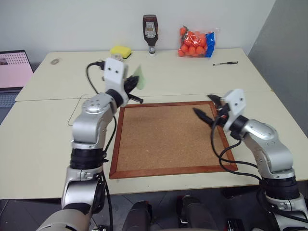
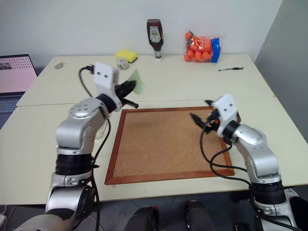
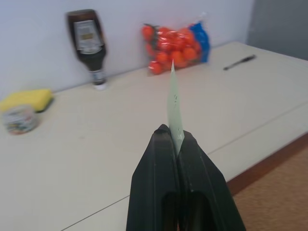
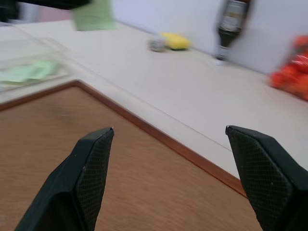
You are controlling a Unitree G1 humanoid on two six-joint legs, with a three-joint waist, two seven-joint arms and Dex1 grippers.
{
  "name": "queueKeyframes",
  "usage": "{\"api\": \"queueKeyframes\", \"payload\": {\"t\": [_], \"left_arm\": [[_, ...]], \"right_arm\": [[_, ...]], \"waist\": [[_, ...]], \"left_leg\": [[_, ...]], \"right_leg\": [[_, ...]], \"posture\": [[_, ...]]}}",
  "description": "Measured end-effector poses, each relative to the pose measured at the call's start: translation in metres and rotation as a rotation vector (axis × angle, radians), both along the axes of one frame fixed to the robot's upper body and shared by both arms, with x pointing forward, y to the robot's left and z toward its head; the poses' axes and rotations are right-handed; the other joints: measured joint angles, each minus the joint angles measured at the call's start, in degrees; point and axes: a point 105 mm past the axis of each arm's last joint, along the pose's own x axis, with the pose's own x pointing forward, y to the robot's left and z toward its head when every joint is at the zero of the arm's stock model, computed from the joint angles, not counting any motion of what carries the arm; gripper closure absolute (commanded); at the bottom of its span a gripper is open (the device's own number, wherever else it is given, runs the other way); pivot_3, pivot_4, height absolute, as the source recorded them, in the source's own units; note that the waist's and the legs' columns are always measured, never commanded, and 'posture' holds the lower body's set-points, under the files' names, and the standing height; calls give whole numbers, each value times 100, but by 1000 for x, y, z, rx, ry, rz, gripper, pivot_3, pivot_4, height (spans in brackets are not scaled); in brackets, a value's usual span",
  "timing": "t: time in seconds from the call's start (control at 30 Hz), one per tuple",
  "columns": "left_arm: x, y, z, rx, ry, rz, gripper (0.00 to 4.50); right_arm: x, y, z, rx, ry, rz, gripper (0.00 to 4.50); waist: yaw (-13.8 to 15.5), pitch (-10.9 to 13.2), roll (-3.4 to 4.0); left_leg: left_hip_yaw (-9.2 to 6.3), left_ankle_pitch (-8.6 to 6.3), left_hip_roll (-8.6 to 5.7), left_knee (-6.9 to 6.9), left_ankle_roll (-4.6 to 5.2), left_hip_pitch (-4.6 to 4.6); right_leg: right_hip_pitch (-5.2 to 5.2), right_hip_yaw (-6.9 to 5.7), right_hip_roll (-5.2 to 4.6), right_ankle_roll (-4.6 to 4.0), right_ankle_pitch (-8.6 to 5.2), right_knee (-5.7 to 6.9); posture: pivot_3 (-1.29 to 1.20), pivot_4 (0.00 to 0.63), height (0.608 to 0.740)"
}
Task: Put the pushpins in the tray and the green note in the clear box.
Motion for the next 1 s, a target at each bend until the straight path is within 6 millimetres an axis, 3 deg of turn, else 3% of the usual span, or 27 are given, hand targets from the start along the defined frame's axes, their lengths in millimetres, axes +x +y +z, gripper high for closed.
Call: {"api": "queueKeyframes", "payload": {"t": [0.1, 0.23, 0.43, 0.6, 0.63, 0.83, 1.0], "left_arm": [[-3, 41, -5, 22, 14, 180, 4500], [-8, 76, -11, 30, 39, 315, 4500], [-10, 91, -33, 47, 128, 361, 4500], [-11, 100, -49, 6, 207, 405, 4500], [-12, 101, -53, -15, 228, 410, 4122], [-14, 101, -63, -92, 298, 420, 2986], [-12, 101, -56, -110, 294, 430, 1771]], "right_arm": [[0, 33, 10, -47, 20, 135, 548], [9, 67, 20, -72, 33, 230, 548], [19, 94, 25, -88, 18, 264, 548], [19, 96, 22, -109, 4, 262, 548], [19, 95, 21, -111, 6, 260, 518], [19, 94, 10, -129, 27, 253, 518], [13, 93, 9, -136, 20, 262, 518]], "waist": [[-11, 5, -9], [5, 5, -10], [93, 4, -14], [133, 3, -15], [134, 3, -15], [131, 3, -15], [131, 3, -15]], "left_leg": [[-2, 1, 3, 2, 1, 3], [-7, 1, 6, 0, 0, 1], [-1, 1, -7, 4, -2, -46], [-2, 1, -12, 3, -2, -57], [-3, 1, -12, 3, -2, -58], [-7, 1, -10, 4, -2, -56], [-9, 1, -10, 5, -2, -55]], "right_leg": [[-3, -1, 1, -5, 10, 2], [-7, -5, 4, -6, 10, 5], [-39, -3, -20, -37, 29, -3], [-45, -7, -28, -37, 30, -10], [-46, -8, -28, -38, 30, -9], [-47, -12, -25, -38, 30, -3], [-46, -13, -24, -38, 30, -2]], "posture": [[0, 150, 740], [0, 150, 740], [0, 150, 740], [0, 150, 740], [0, 150, 740], [0, 150, 740], [0, 150, 740]]}}
